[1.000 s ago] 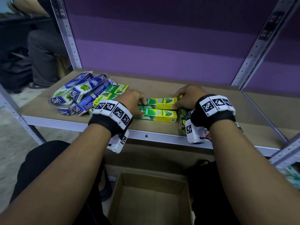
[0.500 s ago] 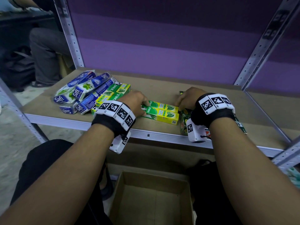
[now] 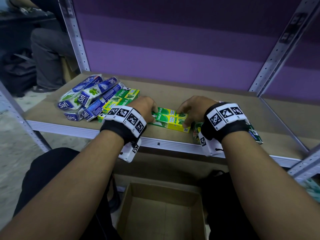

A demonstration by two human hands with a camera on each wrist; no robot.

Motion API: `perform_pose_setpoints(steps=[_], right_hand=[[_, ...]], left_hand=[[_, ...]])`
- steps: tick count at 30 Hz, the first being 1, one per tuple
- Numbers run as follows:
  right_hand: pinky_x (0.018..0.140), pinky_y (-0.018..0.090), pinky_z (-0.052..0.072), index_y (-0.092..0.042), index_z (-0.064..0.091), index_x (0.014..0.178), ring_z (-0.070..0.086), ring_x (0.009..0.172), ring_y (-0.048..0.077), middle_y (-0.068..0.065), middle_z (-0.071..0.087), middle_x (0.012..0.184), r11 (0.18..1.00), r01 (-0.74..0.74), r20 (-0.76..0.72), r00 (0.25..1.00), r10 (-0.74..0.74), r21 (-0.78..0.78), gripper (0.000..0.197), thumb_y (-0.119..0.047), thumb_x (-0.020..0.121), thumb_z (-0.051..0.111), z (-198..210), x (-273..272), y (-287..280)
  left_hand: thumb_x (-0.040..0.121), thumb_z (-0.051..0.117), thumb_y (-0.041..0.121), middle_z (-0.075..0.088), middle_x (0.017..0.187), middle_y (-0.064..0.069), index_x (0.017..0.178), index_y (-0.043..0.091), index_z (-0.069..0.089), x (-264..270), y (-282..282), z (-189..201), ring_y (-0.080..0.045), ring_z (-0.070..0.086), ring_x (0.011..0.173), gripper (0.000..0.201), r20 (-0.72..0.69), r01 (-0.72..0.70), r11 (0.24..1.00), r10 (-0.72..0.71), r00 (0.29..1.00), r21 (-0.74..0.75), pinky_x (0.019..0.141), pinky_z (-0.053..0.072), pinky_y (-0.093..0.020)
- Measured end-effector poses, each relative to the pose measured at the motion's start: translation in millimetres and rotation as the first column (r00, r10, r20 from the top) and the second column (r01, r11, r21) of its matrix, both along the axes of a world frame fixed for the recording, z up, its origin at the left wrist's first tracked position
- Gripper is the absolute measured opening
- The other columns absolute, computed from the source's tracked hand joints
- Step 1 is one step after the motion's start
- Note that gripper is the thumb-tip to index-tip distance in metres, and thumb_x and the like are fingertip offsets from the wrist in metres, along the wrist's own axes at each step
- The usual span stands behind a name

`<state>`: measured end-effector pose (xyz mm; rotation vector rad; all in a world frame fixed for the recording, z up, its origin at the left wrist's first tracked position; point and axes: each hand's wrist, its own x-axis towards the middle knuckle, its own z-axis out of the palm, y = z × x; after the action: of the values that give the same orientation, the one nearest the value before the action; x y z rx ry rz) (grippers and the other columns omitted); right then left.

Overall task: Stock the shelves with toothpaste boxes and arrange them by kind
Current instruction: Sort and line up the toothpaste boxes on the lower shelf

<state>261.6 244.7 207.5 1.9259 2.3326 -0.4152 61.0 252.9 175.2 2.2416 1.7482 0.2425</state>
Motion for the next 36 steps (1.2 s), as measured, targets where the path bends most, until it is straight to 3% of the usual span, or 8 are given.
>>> perform_pose_setpoints(steps=[6,12,22,30,33,36], right_hand=[[0.099,0.031,0.047,-0.033,0.069,0.122,0.061,0.114,0.015,-0.008,0.066,0.124,0.999,-0.038,0.002,0.999,0.038,0.002,0.059,-0.027,0.067,0.089,-1.5,-1.9,1.3],[0.098,0.033,0.050,-0.036,0.074,0.111,0.063,0.107,0.015,-0.008,0.070,0.114,0.999,0.005,-0.035,0.999,-0.003,0.041,0.051,-0.028,0.063,0.091,-4.7,-4.5,7.4],[0.098,0.033,0.049,-0.035,0.074,0.111,0.060,0.110,0.017,-0.006,0.068,0.116,0.998,0.017,-0.033,0.999,-0.015,0.053,0.048,-0.035,0.066,0.090,-2.8,-7.6,6.3],[0.091,0.026,0.050,-0.030,0.074,0.109,0.063,0.107,0.019,0.000,0.067,0.117,0.993,-0.008,-0.014,1.000,0.010,0.119,0.042,-0.027,0.070,0.088,-9.5,-33.4,4.4],[0.093,0.035,0.054,-0.030,0.076,0.104,0.067,0.101,0.022,0.002,0.068,0.117,0.993,0.028,0.008,1.000,-0.029,0.111,0.042,-0.026,0.065,0.091,-11.6,-40.1,10.0],[0.090,0.036,0.057,-0.028,0.077,0.102,0.070,0.094,0.021,0.002,0.070,0.114,0.994,0.051,0.015,0.998,-0.053,0.091,0.044,-0.024,0.061,0.094,-11.6,-43.3,16.9]], left_hand=[[0.080,0.079,0.020,0.061,0.125,0.001,0.117,0.024,0.068,-2.2,-1.3,1.6,-0.020,0.059,0.112,0.038,-0.007,-0.016,1.000,0.016,1.000,-0.011,0.092,0.043,-0.026],[0.080,0.079,0.021,0.058,0.128,-0.007,0.119,0.021,0.068,2.1,-2.9,2.4,-0.024,0.059,0.114,0.040,-0.027,-0.026,1.000,0.026,0.999,0.006,0.098,0.046,-0.031],[0.079,0.080,0.020,0.063,0.123,-0.004,0.117,0.019,0.070,-0.9,-3.4,3.0,-0.022,0.060,0.111,0.039,0.008,-0.008,1.000,0.008,1.000,0.006,0.094,0.045,-0.028],[0.079,0.079,0.024,0.065,0.121,-0.002,0.118,0.020,0.070,-9.3,-7.8,4.6,-0.019,0.058,0.112,0.040,0.035,-0.009,1.000,0.009,0.999,0.008,0.087,0.038,-0.021],[0.079,0.079,0.030,0.065,0.120,-0.003,0.118,0.017,0.069,-12.2,-7.3,6.4,-0.021,0.056,0.115,0.042,0.002,-0.032,0.999,0.032,0.999,0.009,0.095,0.043,-0.027],[0.083,0.075,0.038,0.066,0.119,-0.006,0.119,0.013,0.067,-14.5,-7.5,6.6,-0.025,0.058,0.113,0.044,-0.081,-0.072,0.997,0.068,0.994,-0.041,0.098,0.048,-0.036]])
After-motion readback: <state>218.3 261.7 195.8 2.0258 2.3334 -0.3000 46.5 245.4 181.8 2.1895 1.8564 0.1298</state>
